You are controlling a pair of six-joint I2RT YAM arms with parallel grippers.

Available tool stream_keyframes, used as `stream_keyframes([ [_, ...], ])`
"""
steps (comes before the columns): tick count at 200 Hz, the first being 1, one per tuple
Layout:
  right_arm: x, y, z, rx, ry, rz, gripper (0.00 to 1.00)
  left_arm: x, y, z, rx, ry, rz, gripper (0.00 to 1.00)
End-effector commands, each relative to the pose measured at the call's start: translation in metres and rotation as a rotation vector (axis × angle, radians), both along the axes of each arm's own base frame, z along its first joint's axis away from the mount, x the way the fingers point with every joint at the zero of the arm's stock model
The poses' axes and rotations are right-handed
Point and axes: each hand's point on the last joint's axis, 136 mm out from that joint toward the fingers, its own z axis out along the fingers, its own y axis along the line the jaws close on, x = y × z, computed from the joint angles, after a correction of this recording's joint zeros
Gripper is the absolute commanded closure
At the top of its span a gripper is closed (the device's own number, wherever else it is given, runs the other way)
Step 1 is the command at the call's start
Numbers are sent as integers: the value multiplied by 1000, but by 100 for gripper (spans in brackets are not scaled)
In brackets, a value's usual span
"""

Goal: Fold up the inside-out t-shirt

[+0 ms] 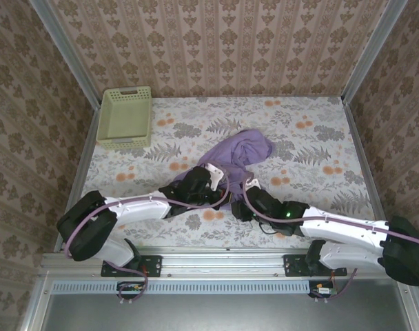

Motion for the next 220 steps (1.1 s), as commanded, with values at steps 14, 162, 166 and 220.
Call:
stream_keyframes([
  [14, 16, 1, 0, 34, -28, -107, 59, -5, -7, 12, -69, 21, -27, 100],
  [162, -32, -44, -61, 33, 81, -123, 100, 32, 21, 17, -202, 113, 89, 100],
  [166, -33, -46, -62, 38, 82, -131, 100, 33, 21, 15, -199, 117, 91, 100],
  [220, -25, -68, -44, -65, 38, -186, 65, 31, 20, 2, -153, 138, 78, 100],
])
